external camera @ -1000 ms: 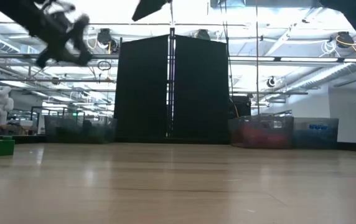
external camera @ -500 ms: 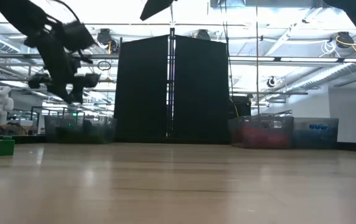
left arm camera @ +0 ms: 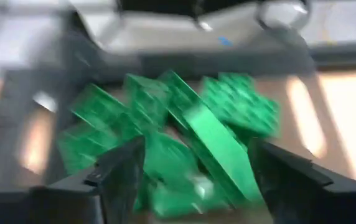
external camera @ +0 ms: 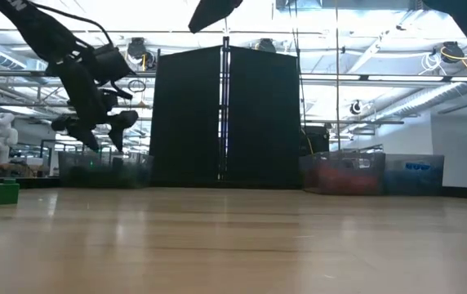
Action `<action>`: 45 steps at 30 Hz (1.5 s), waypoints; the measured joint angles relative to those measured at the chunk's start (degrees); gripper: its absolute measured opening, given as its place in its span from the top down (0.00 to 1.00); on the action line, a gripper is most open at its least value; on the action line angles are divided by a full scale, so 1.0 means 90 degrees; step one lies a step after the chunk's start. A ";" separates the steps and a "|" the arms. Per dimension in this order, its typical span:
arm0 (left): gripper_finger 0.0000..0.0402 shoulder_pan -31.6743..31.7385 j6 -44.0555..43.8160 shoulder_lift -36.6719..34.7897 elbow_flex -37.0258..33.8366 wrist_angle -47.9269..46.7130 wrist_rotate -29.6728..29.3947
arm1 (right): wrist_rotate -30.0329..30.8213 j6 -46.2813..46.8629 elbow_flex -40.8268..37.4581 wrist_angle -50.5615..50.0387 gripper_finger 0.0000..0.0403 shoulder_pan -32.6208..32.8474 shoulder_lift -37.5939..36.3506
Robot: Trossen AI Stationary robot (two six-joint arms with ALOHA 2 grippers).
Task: Sort blocks
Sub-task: Put the green game piece into the left black bin
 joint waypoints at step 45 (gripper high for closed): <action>0.25 -0.1661 -0.1814 -0.6499 0.0012 -0.1511 0.3252 | -0.2958 0.2324 -0.1049 0.7219 0.36 0.0765 0.4103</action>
